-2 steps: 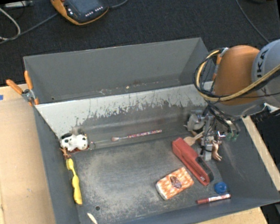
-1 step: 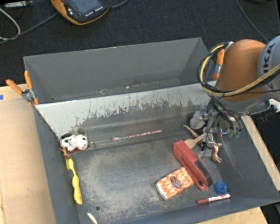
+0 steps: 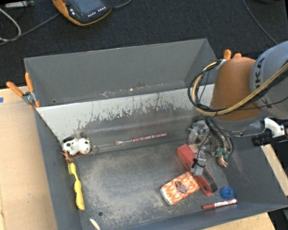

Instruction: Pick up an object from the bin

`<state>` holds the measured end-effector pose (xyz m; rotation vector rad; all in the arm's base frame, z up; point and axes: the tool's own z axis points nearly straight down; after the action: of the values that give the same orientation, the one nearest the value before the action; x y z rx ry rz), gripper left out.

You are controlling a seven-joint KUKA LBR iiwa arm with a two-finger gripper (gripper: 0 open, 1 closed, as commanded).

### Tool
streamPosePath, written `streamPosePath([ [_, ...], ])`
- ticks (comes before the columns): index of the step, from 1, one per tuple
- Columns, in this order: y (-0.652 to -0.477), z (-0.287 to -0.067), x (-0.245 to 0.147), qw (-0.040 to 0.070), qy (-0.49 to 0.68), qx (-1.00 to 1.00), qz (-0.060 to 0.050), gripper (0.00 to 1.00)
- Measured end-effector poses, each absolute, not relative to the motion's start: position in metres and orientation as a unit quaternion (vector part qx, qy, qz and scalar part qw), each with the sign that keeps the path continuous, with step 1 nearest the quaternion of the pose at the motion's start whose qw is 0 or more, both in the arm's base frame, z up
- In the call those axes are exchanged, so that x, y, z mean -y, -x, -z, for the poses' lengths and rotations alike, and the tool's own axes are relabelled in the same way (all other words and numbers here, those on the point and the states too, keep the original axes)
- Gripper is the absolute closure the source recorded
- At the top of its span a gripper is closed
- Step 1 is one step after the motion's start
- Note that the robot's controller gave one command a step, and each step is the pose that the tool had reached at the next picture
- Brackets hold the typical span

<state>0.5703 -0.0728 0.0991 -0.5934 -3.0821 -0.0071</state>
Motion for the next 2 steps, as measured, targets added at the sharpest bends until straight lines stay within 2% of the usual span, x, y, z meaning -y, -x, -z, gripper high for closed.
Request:
streamPosePath([
  [1,-0.567,-0.072,0.073,-0.001,0.224,0.975,0.002,0.0],
  [2,-0.577,-0.077,0.084,-0.011,0.271,0.963,0.003,1.0],
])
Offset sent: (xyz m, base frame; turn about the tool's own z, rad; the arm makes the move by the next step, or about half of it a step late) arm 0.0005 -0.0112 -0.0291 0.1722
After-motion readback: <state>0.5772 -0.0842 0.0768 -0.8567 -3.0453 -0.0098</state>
